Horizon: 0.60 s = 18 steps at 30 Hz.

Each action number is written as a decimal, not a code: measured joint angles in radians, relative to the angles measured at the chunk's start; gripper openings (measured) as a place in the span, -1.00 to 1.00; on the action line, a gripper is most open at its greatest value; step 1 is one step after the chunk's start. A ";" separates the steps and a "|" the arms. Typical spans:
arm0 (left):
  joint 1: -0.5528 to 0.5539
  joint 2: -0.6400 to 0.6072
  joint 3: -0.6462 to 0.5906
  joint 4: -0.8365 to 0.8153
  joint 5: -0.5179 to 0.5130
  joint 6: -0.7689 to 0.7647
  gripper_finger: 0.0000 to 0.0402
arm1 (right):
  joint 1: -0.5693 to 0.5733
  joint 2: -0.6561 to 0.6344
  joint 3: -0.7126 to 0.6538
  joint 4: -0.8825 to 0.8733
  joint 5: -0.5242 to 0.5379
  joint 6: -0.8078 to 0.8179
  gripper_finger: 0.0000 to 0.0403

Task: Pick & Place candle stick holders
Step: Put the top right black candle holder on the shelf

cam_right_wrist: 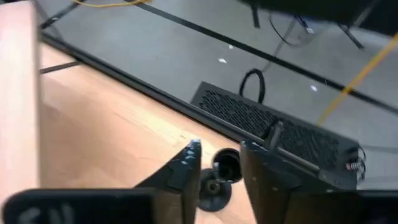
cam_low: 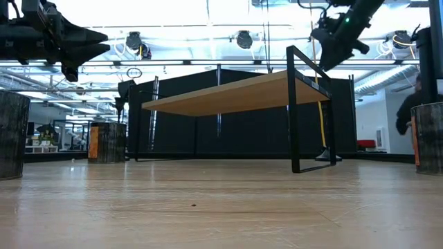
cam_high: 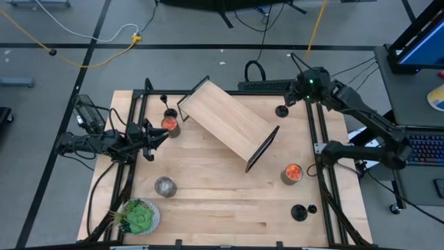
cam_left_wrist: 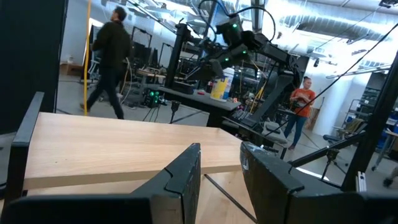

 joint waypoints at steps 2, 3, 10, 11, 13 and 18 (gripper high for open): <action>0.000 0.000 0.000 0.000 0.000 0.000 -0.40 | -0.034 0.013 0.000 -0.007 -0.026 0.025 -0.32; 0.000 0.000 0.000 0.000 0.000 0.000 -0.40 | -0.054 0.020 0.000 -0.014 -0.049 0.043 -0.27; 0.000 0.000 0.000 0.000 0.000 0.000 -0.40 | -0.150 0.085 0.000 -0.053 -0.154 0.119 -0.13; 0.000 0.000 0.000 0.000 0.000 0.000 -0.40 | -0.158 0.093 0.000 -0.053 -0.175 0.124 -0.13; 0.000 0.000 0.000 0.000 -0.004 0.000 -0.40 | -0.169 0.112 0.000 -0.054 -0.197 0.134 -0.13; 0.000 0.000 0.000 0.000 -0.021 0.000 -0.40 | -0.192 0.150 0.000 -0.053 -0.207 0.137 -0.14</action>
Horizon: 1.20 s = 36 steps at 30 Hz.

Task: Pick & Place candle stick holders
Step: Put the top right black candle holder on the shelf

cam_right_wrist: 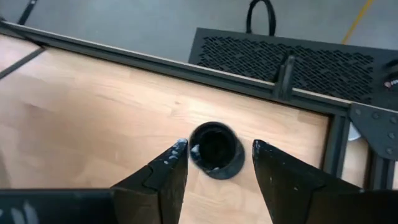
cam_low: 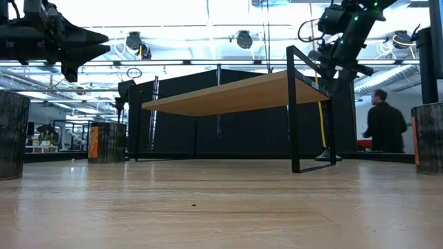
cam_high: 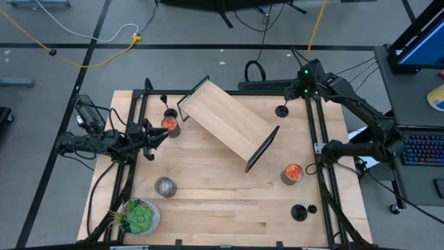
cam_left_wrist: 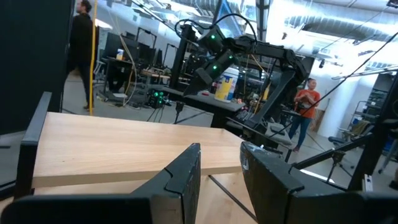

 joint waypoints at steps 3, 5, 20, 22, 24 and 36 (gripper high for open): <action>0.000 0.000 0.000 0.000 -0.002 0.000 -0.40 | -0.005 0.009 0.000 0.000 0.000 0.000 -0.13; 0.000 0.000 0.000 0.000 -0.006 -0.001 -0.40 | -0.012 0.012 0.000 0.000 0.000 0.000 -0.13; 0.000 0.000 0.000 -0.001 -0.006 0.000 -0.40 | -0.040 0.043 0.000 -0.036 -0.027 -0.001 -0.17; 0.000 0.000 0.000 -0.001 -0.006 0.000 -0.40 | -0.040 0.043 0.000 -0.036 -0.027 0.000 -0.17; 0.000 0.000 0.000 -0.002 -0.006 0.000 -0.40 | -0.040 0.043 0.000 -0.036 -0.027 0.000 -0.17; 0.000 0.000 0.000 -0.021 -0.006 -0.003 -0.40 | -0.039 0.115 0.000 -0.028 -0.027 -0.002 -0.17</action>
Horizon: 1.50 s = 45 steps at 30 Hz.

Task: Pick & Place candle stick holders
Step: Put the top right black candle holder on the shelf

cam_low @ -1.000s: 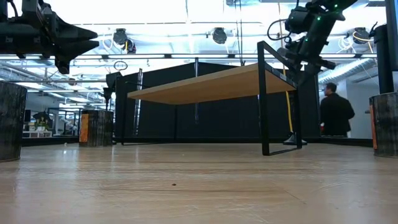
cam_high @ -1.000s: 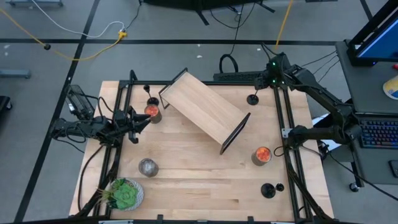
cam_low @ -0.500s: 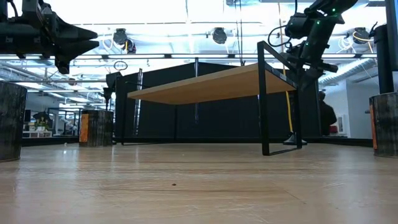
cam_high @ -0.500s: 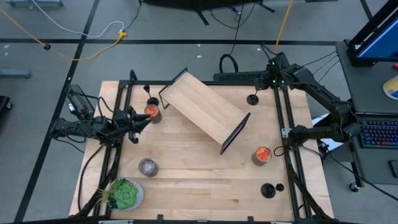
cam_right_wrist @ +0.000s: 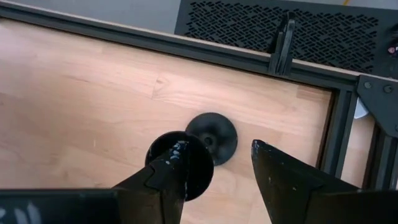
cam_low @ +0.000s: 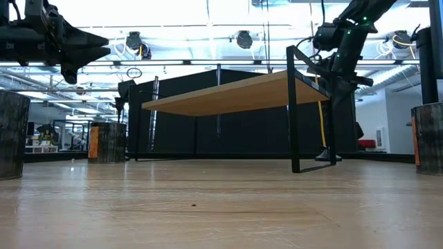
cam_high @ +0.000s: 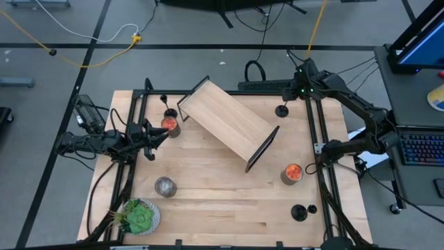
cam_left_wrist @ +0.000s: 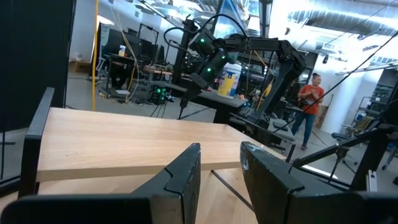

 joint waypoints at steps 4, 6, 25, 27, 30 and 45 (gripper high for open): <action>0.000 0.000 0.000 0.000 0.000 -0.002 -0.40 | 0.000 0.018 0.003 0.009 0.000 -0.001 -0.18; 0.000 0.000 0.000 0.000 0.000 -0.002 -0.40 | 0.000 0.022 0.003 0.016 0.000 0.000 -0.22; 0.000 0.000 0.000 0.000 0.000 0.000 -0.40 | 0.001 0.024 0.000 0.038 -0.009 0.000 -0.93; 0.000 0.000 0.000 0.000 0.000 0.000 -0.40 | 0.000 0.024 0.000 0.039 -0.003 0.000 -0.92; 0.000 0.000 0.000 0.000 0.000 -0.001 -0.40 | 0.001 0.024 0.000 0.039 -0.004 0.000 -0.95; 0.000 0.000 0.000 0.002 0.003 -0.059 -0.40 | 0.000 0.006 -0.002 0.037 -0.020 0.025 -0.98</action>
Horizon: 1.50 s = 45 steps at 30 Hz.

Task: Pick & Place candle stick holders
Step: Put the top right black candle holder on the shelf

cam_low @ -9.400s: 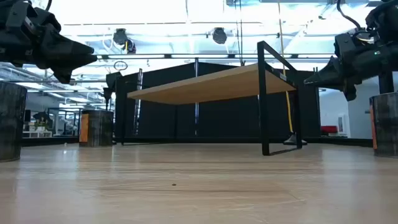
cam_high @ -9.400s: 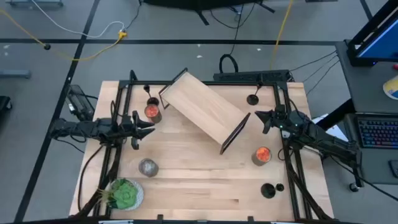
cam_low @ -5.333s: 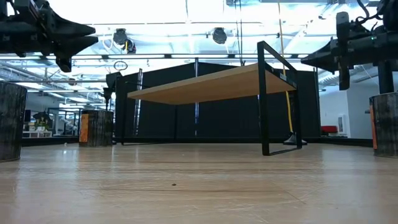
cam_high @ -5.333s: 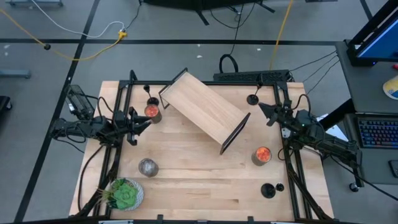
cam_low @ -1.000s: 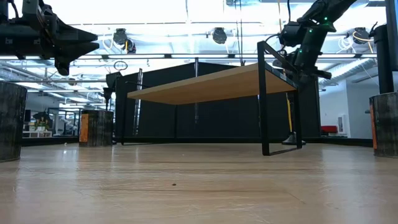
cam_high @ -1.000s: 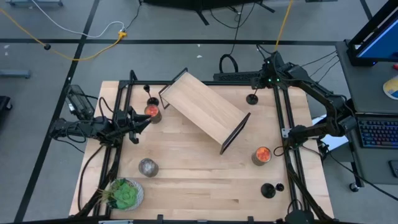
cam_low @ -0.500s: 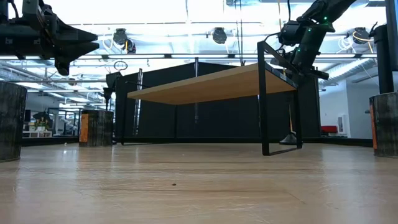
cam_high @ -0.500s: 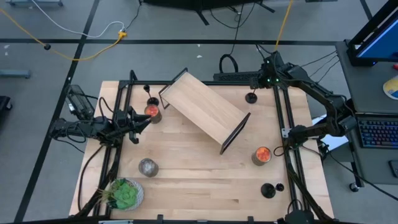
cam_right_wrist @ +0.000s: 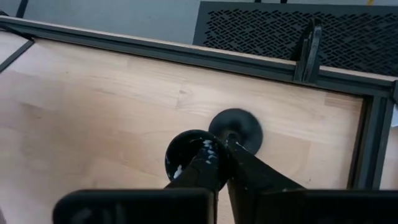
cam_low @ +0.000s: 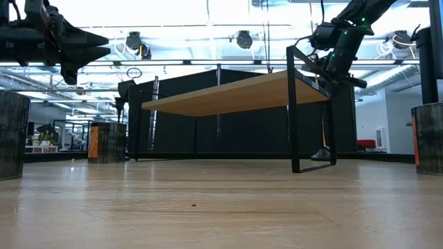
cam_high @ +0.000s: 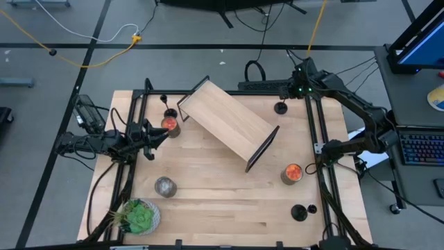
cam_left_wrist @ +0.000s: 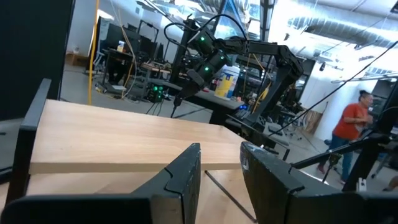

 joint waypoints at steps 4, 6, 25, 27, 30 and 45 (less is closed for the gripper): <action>0.000 0.000 0.000 0.000 0.000 -0.001 -0.40 | -0.001 -0.013 -0.001 -0.007 0.001 0.004 -0.99; 0.000 0.000 0.000 0.006 0.000 -0.001 -0.40 | -0.001 -0.019 -0.001 -0.010 0.000 0.013 -1.00; 0.000 0.000 0.000 0.008 0.000 -0.120 -0.40 | -0.001 -0.041 -0.001 -0.009 -0.083 0.058 -0.99; 0.000 0.000 0.000 0.014 0.000 -0.149 -0.40 | -0.001 -0.042 0.000 -0.009 -0.105 0.064 -0.99; 0.000 0.000 0.000 0.019 0.000 -0.166 -0.40 | 0.000 -0.046 0.000 -0.009 -0.113 0.072 -0.99; 0.000 0.000 0.000 0.059 -0.142 -0.168 -0.40 | 0.000 -0.169 0.001 -0.007 -0.163 0.132 -1.00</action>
